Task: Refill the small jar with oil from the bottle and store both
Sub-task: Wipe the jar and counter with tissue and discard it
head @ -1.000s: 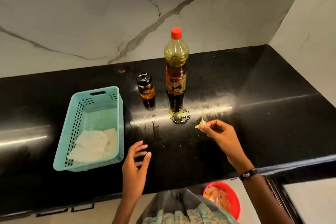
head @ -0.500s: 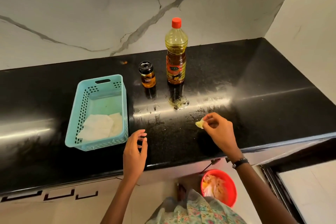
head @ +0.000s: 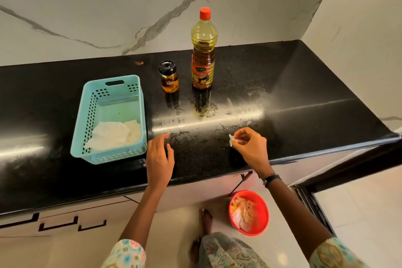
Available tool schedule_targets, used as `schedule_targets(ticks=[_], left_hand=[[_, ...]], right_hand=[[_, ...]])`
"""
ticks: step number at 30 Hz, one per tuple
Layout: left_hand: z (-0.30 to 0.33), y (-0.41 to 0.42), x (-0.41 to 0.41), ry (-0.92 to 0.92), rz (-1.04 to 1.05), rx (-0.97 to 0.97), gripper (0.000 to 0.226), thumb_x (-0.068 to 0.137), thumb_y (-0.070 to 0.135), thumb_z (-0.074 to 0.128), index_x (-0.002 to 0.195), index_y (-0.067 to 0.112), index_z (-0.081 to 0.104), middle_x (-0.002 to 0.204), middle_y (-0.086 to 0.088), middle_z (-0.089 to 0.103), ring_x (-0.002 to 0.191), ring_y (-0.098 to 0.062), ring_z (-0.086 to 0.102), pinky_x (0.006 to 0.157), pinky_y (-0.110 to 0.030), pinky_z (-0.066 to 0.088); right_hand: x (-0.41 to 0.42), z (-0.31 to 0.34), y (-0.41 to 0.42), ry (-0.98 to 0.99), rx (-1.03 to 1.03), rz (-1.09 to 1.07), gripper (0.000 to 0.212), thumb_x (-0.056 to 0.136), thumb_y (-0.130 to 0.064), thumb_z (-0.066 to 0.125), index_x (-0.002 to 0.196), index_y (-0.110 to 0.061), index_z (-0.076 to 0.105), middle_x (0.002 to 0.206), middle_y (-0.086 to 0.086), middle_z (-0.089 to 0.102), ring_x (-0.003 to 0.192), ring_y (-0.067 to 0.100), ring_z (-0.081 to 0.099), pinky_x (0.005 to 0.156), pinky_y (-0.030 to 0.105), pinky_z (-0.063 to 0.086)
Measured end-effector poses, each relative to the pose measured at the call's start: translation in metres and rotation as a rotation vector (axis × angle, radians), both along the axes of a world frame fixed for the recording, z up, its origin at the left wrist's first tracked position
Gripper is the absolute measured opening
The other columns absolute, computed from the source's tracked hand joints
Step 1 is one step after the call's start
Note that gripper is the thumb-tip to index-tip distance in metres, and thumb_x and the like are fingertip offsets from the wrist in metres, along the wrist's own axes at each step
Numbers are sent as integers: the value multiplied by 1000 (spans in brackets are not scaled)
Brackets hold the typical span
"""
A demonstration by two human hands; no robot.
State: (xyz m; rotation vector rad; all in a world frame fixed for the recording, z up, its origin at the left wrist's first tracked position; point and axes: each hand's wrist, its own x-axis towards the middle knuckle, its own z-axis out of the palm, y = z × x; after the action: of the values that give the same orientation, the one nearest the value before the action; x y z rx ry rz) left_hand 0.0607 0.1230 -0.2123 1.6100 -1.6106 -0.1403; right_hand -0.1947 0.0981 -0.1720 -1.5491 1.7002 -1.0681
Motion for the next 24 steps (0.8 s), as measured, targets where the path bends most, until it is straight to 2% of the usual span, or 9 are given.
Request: schedule_targets(ticks=[4, 7, 9, 12, 15, 19, 22, 24], left_hand=[[-2, -2, -1, -60, 25, -6, 25, 87, -1, 55, 112, 5, 56, 101, -8, 60, 94, -19, 51, 80, -32, 50], [-3, 0, -1, -64, 46, 0, 25, 87, -2, 55, 111, 5, 56, 100, -8, 60, 93, -20, 52, 79, -32, 50], [-2, 0, -1, -49, 72, 4, 25, 86, -2, 56, 110, 5, 57, 100, -9, 61, 94, -21, 53, 79, -33, 51], [-3, -1, -1, -67, 81, -3, 24, 86, -3, 56, 109, 5, 57, 98, -9, 61, 92, -20, 53, 77, -33, 52], [-3, -1, -3, -89, 84, -17, 24, 86, -2, 56, 108, 5, 57, 98, -8, 62, 92, -18, 52, 78, -31, 51], [-3, 0, -4, -104, 94, -19, 23, 86, -2, 55, 108, 5, 57, 97, -9, 62, 91, -18, 52, 79, -30, 49], [-2, 0, -4, -121, 95, -13, 22, 86, -1, 55, 107, 4, 58, 97, -8, 62, 91, -18, 52, 80, -29, 49], [-2, 0, -4, -130, 88, -5, 21, 87, -1, 54, 107, 5, 58, 96, -8, 62, 91, -19, 53, 80, -29, 49]], right_hand=[[5, -5, -4, 181, -91, 38, 14, 80, -1, 69, 85, -12, 62, 80, 0, 65, 73, 11, 61, 68, 16, 52], [8, -6, -7, 536, -262, 85, 12, 79, -2, 70, 85, -10, 66, 81, 2, 65, 75, 18, 59, 61, 24, 48], [9, -11, -4, 674, -329, 151, 7, 78, -3, 72, 82, -8, 69, 78, 5, 63, 70, 21, 58, 54, 26, 48], [8, -22, 10, 674, -327, 202, 3, 79, -5, 72, 81, -4, 70, 81, 8, 63, 66, 22, 58, 49, 26, 46], [6, -24, 18, 617, -334, 200, 4, 81, -2, 69, 85, -1, 69, 85, 9, 66, 68, 23, 61, 55, 30, 52], [4, -23, 14, 636, -359, 190, 15, 81, 3, 64, 96, 3, 66, 78, 13, 65, 63, 26, 59, 55, 35, 53], [6, -28, 8, 657, -332, 185, 7, 78, 5, 69, 85, 2, 68, 75, 13, 60, 59, 24, 54, 48, 34, 49], [9, -28, 6, 631, -309, 178, 1, 81, 2, 68, 82, 3, 68, 85, 14, 61, 66, 25, 58, 54, 33, 51]])
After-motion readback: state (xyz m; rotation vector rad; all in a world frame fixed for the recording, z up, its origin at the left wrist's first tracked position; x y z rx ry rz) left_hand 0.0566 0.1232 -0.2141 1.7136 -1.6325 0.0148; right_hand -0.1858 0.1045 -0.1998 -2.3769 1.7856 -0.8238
